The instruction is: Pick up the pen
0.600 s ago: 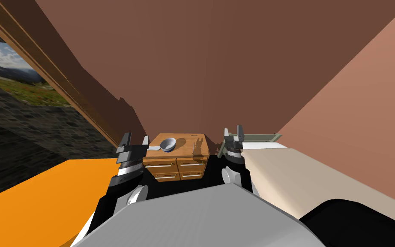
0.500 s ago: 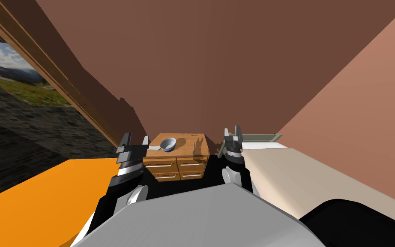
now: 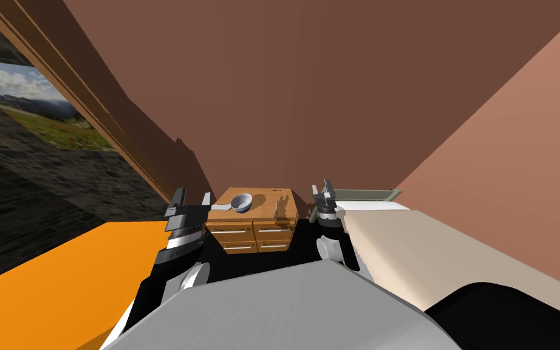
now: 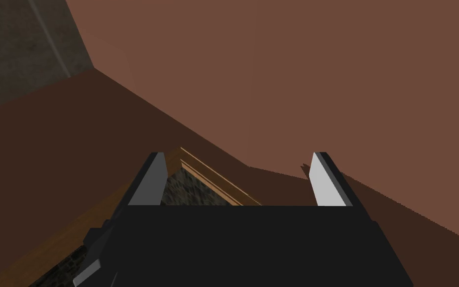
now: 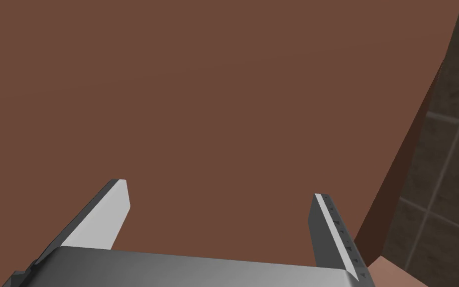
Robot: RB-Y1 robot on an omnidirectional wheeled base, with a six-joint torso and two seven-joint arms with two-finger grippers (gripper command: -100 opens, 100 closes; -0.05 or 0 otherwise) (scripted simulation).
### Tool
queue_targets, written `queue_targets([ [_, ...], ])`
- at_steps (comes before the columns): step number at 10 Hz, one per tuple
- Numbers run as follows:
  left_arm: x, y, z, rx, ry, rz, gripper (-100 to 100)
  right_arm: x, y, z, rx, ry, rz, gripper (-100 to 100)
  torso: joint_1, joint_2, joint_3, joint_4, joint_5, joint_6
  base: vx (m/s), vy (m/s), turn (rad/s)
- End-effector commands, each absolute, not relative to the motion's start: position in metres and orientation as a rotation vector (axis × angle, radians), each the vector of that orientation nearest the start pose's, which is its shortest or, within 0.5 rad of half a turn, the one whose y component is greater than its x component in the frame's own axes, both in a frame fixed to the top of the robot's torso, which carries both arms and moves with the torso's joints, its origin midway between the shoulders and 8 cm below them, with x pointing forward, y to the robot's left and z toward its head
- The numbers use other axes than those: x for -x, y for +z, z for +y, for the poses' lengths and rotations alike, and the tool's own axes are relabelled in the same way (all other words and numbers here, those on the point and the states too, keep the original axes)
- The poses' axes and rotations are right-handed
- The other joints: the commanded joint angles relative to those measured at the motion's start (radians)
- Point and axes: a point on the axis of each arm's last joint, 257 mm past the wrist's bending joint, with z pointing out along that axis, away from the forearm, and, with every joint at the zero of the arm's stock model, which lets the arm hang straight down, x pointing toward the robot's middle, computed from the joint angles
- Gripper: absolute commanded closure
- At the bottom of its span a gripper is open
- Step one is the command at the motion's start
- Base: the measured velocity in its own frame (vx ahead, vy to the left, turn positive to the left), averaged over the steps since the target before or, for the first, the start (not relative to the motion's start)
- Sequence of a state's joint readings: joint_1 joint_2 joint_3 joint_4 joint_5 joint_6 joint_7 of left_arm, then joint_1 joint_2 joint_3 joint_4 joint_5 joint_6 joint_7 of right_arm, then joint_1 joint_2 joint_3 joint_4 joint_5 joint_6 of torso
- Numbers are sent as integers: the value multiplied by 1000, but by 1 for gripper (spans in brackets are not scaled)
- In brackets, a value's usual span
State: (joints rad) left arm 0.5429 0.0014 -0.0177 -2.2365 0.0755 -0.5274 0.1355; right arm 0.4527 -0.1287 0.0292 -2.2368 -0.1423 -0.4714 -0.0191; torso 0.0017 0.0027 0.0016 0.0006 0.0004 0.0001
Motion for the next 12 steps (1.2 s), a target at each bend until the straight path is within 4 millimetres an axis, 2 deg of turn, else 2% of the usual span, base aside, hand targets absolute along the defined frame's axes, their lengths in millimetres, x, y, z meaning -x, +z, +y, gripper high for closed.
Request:
queue_targets([
  [1,-343,-4,289,805,-1460,557,0,-375,0,-277,-751,1477,698,-100,0,0,0,0,0,0,-39,32,28],
  [2,-343,-4,289,805,-1460,557,0,-375,0,-277,-751,1477,698,-100,0,0,0,0,0,0,-32,21,14],
  [3,-343,-4,289,805,-1460,557,0,-386,-13,-280,-803,1503,733,-100,0,-1,0,0,0,0,-40,19,29],
  [4,-343,-4,289,805,-1460,557,0,-387,-14,-280,-805,1502,735,-100,-1,0,0,0,0,0,-38,22,15],
  [5,-343,-4,289,805,-1460,557,0,-398,-28,-283,-864,1525,769,-100,0,0,0,0,0,0,-46,39,37],
  [6,-343,-4,289,805,-1460,557,0,-398,-29,-283,-868,1525,771,-100,0,0,0,0,0,0,-41,27,16],
  [7,-343,-4,289,805,-1460,557,0,-409,-42,-288,-928,1545,802,-100,0,0,0,0,0,0,-45,31,37],
  [8,-343,-4,289,805,-1460,557,0,-410,-44,-288,-938,1547,805,-100,0,0,0,0,0,0,-42,23,18],
  [9,-343,-4,289,805,-1460,557,0,-420,-58,-294,-997,1562,833,-100,0,0,0,0,0,0,-59,26,38],
  [12,-343,-4,289,805,-1460,557,0,-432,-77,-300,-1097,1581,865,-100,1,0,0,0,0,0,-47,34,31],
])
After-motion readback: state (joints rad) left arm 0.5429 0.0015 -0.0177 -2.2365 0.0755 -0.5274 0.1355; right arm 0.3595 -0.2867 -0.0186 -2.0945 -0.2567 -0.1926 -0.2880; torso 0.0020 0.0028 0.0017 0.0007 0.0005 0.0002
